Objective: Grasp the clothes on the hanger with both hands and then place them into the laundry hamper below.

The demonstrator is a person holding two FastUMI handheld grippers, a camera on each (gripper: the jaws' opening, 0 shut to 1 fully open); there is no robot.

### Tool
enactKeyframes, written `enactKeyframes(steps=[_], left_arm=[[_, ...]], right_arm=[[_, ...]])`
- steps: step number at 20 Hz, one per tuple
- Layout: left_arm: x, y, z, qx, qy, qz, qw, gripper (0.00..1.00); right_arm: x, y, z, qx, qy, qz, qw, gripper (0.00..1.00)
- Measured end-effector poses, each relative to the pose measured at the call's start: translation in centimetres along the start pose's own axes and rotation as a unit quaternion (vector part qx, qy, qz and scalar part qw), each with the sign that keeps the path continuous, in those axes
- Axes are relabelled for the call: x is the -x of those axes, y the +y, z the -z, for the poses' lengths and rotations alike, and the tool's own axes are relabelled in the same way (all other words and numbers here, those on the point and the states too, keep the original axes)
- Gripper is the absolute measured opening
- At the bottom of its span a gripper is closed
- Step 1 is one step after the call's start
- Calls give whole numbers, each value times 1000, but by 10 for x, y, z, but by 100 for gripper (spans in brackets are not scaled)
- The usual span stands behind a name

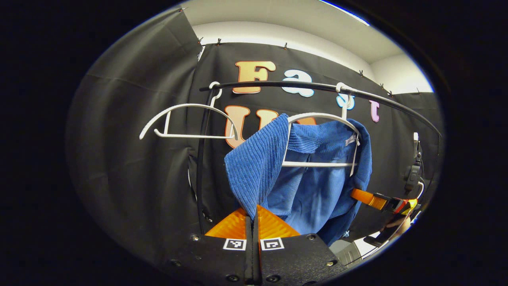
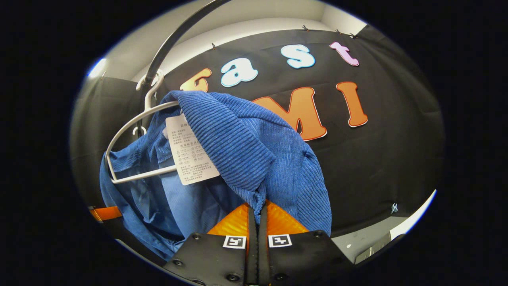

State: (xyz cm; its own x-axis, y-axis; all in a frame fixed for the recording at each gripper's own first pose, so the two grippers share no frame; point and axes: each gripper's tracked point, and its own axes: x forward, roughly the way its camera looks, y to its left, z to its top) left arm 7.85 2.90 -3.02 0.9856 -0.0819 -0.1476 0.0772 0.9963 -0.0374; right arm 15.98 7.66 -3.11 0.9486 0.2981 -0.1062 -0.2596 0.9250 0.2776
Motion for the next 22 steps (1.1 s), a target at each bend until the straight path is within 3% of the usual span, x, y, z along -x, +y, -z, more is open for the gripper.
enactKeyframes(steps=[3, 4, 5, 10, 22], left_arm=[[9, 5, -9, 7, -6, 3, 1000, 0], [12, 8, -10, 12, -6, 3, 1000, 0], [15, 12, -13, 17, -6, 2, 1000, 0], [25, 24, -32, 22, -24, 2, 999, 0], [18, 57, -73, 54, -62, -9, 997, 0]], right_arm=[[10, 7, -16, -25, -13, -39, 999, 7], [15, 7, -21, -30, -18, -48, 998, 13], [19, 7, -26, -34, -22, -55, 998, 7], [39, 8, -53, -87, -38, -96, 991, 7], [46, -14, -101, -160, -79, -124, 976, 7]])
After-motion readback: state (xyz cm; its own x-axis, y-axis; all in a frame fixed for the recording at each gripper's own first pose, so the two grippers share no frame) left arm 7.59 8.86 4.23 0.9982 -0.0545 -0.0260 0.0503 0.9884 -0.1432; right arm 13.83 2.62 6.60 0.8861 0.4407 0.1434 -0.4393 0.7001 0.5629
